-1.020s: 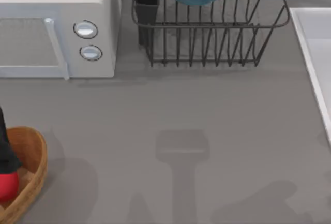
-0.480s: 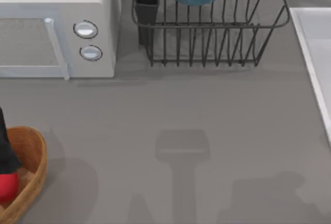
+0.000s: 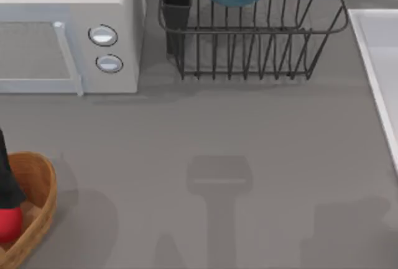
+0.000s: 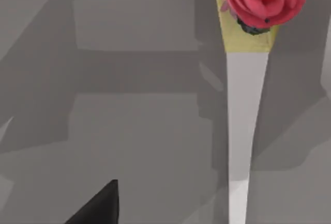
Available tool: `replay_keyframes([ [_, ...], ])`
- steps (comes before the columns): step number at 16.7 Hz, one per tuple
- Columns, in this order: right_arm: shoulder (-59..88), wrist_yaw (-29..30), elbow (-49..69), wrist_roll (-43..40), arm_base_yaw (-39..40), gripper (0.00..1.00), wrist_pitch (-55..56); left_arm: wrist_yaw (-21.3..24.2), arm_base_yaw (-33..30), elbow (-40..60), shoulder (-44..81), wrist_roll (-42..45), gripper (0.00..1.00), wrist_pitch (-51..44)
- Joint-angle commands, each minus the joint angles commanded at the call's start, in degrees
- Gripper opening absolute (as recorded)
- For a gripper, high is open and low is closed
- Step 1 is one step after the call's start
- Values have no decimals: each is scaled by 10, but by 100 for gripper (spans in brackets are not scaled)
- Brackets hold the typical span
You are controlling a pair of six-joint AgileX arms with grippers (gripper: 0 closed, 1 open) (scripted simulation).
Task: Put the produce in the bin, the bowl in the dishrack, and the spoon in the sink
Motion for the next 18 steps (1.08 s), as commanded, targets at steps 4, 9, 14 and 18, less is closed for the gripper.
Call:
replay_keyframes([
  [4, 55, 0, -62, 1, 1, 100, 118, 0, 0, 0, 0, 0, 100, 0],
  [9, 71, 0, -78, 1, 1, 100, 147, 0, 0, 0, 0, 0, 100, 0],
  [14, 71, 0, -78, 1, 1, 70, 147, 0, 0, 0, 0, 0, 100, 0],
  [18, 71, 0, -78, 1, 1, 40, 147, 0, 0, 0, 0, 0, 100, 0],
])
